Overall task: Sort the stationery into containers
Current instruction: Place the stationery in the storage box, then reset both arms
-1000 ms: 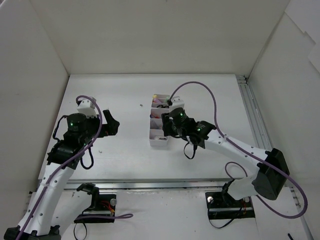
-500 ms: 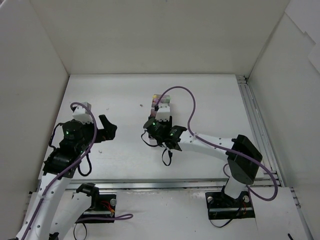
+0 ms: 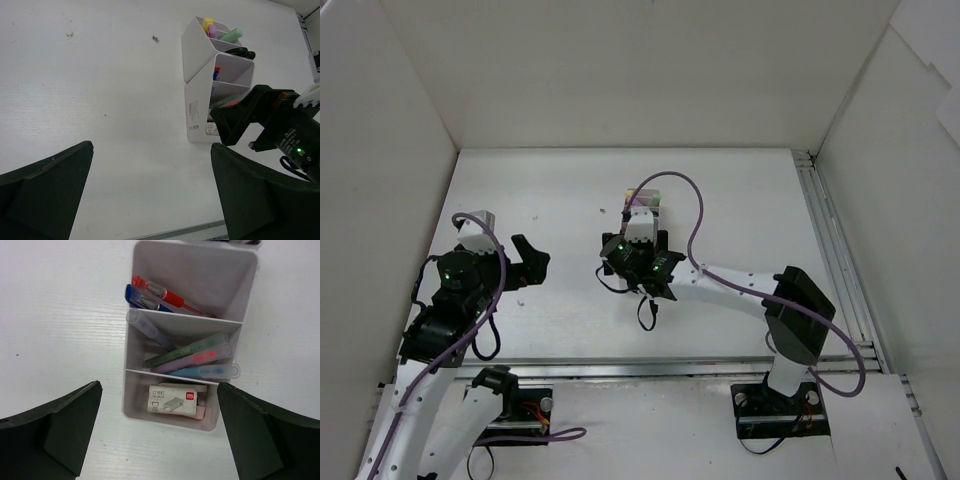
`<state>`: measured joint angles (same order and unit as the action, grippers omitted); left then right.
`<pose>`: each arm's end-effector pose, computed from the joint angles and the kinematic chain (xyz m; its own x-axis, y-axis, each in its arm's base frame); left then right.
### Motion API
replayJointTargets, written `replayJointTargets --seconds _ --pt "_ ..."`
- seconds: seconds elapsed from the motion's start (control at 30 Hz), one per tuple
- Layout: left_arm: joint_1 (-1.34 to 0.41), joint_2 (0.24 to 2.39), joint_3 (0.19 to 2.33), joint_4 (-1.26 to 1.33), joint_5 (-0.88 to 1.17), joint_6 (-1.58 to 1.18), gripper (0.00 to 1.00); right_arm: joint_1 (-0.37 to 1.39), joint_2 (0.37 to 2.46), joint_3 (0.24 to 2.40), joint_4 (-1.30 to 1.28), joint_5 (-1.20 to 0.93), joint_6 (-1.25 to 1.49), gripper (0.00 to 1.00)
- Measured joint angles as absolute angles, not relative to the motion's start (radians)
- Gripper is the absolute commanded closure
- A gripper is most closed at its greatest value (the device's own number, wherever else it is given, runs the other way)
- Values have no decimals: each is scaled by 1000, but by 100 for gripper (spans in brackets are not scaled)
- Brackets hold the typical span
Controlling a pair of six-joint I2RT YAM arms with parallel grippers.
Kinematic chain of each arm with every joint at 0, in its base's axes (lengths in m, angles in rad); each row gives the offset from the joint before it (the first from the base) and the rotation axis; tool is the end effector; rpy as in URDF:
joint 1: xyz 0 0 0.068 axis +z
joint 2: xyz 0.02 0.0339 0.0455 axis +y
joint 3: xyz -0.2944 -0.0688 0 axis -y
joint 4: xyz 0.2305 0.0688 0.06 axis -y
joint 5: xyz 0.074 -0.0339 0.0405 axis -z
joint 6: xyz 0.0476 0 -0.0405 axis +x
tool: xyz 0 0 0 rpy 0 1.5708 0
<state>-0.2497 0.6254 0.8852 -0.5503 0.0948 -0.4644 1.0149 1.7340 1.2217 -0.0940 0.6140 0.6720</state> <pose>0.1006 -0.0303 0.3683 -0.3977 -0.3587 -0.8445 0.1742 0.8741 -0.4534 0.2296 0.3176 0.2790 -0.5120 0.1401 -0.8475 -0.1606 0.9536 0.2547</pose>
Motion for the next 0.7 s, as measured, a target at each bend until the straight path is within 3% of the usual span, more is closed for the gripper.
replayJointTargets --seconds 0.23,0.5,0.7 --pt "-250 637 885 -551 85 -469 1 1006 1481 1169 -76 599 611 2" --pt "-250 661 869 -543 66 -479 1 630 1041 776 -134 528 616 2" --pt "-249 724 866 -509 55 -492 1 580 863 725 -209 523 573 2"
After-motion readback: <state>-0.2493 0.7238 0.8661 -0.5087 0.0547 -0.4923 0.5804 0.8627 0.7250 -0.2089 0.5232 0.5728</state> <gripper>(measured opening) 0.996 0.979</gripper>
